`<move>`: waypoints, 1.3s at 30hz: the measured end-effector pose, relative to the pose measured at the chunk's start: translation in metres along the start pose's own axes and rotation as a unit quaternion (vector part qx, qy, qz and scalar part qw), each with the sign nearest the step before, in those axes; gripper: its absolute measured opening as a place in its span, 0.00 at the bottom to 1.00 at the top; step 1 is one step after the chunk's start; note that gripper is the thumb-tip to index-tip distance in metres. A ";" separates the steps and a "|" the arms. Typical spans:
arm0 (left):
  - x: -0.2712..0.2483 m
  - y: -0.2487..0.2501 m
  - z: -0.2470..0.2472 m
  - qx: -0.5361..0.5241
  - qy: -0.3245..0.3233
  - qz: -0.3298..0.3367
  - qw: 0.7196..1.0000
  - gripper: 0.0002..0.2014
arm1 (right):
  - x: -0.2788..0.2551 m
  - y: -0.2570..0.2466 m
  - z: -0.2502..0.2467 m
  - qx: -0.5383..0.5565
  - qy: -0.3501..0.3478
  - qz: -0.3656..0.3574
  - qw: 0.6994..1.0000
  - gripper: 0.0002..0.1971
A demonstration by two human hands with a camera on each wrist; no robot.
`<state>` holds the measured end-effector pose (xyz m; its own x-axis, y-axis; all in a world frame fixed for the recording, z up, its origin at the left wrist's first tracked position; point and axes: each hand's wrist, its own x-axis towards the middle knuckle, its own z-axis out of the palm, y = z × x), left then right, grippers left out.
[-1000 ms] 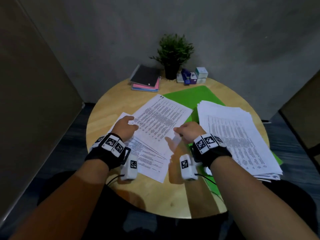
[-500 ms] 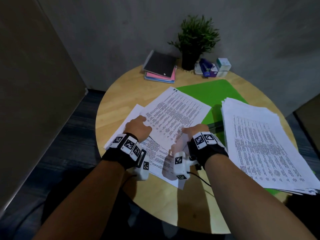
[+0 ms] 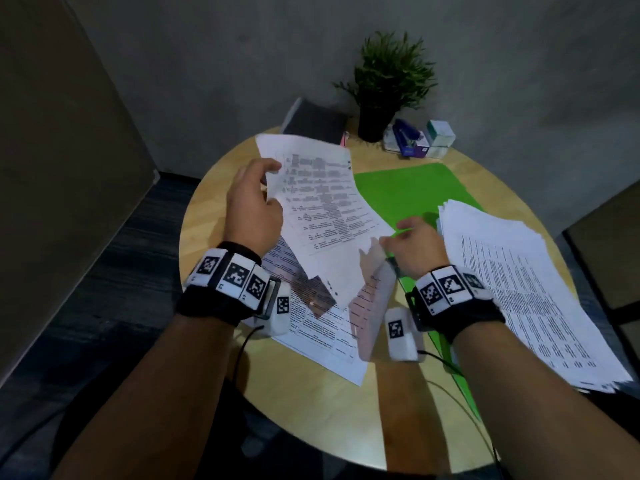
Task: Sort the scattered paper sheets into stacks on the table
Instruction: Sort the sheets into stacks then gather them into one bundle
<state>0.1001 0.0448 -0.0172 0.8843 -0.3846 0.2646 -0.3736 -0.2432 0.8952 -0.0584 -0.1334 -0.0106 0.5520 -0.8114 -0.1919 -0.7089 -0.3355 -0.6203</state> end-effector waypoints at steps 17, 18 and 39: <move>-0.006 0.015 -0.053 -0.101 0.007 0.195 0.975 0.29 | 0.017 -0.148 -0.025 -0.255 -0.101 -0.356 0.893 0.19; -0.006 0.016 -0.054 -0.128 0.010 0.185 0.974 0.31 | 0.018 -0.146 -0.022 -0.229 -0.105 -0.360 0.898 0.26; 0.007 0.014 -0.064 -0.347 -0.028 -0.075 0.934 0.21 | 0.040 -0.100 -0.066 0.317 -0.053 -0.134 0.938 0.34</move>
<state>0.1190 0.0953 0.0199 0.8890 -0.4431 0.1156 0.0424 0.3310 0.9427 0.0060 -0.1641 0.0939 0.7371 -0.6756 -0.0181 -0.1542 -0.1420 -0.9778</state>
